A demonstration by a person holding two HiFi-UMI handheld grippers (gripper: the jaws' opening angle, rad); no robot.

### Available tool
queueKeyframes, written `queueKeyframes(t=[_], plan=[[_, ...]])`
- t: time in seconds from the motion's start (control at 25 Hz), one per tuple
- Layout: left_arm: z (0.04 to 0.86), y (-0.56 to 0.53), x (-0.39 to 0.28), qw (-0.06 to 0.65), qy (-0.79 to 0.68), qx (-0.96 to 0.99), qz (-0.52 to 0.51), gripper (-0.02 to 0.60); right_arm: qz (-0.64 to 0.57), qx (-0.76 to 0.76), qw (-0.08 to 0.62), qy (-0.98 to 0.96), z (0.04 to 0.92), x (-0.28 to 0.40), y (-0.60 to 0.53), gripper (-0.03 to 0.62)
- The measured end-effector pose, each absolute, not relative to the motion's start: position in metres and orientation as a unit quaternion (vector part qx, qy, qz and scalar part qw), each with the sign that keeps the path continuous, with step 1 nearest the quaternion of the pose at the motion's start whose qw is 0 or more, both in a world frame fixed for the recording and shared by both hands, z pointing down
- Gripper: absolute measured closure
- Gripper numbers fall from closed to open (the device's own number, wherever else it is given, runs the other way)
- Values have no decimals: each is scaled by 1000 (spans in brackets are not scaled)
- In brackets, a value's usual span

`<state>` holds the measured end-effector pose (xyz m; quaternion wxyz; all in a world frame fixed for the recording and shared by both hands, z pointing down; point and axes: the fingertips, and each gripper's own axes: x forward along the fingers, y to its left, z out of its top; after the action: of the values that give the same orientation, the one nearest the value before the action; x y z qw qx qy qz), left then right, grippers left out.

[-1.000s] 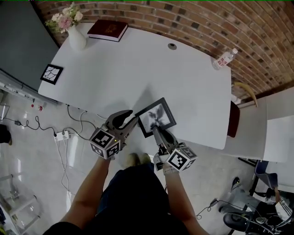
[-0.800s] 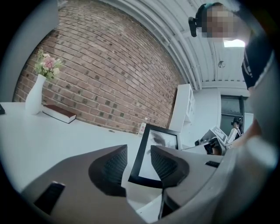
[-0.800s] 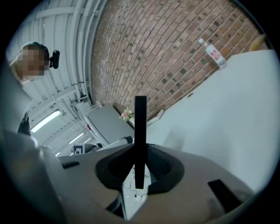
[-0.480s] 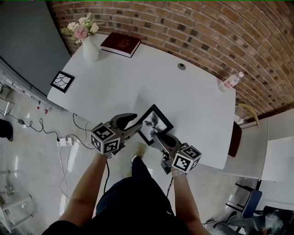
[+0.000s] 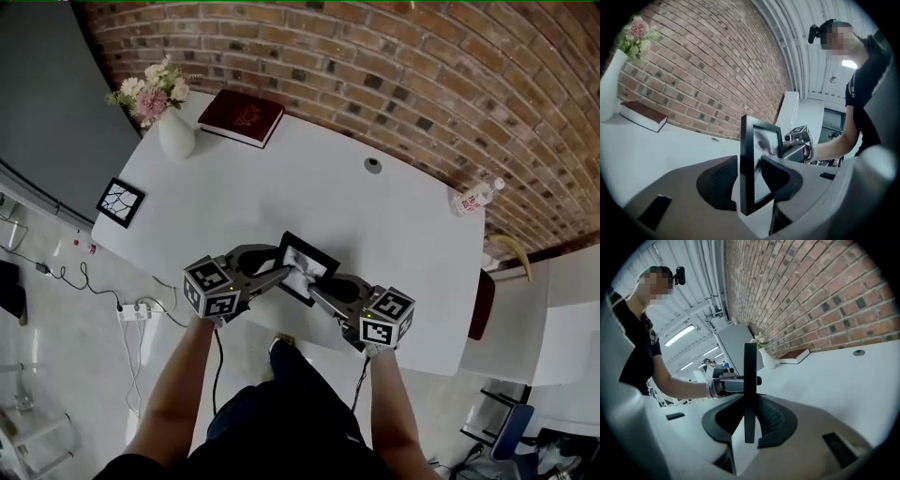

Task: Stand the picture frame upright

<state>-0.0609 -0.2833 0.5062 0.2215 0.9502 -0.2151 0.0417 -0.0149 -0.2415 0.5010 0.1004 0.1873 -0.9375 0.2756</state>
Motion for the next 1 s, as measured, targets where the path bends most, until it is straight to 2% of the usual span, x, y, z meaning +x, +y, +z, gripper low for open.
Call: queueKeyframes(t=[0.08,0.36,1.0], plan=[[507,-299,-61,216,-215,952,44,439,275,186,104,-937,502,-14,-260,519],[498,-353,-71,204,-238,949,38,469,303,228,60,-924,500,-10,-331,513],[485,-439,-89,151,-252,952,87,480,225,299,68,-925,485,-22,-426,500]])
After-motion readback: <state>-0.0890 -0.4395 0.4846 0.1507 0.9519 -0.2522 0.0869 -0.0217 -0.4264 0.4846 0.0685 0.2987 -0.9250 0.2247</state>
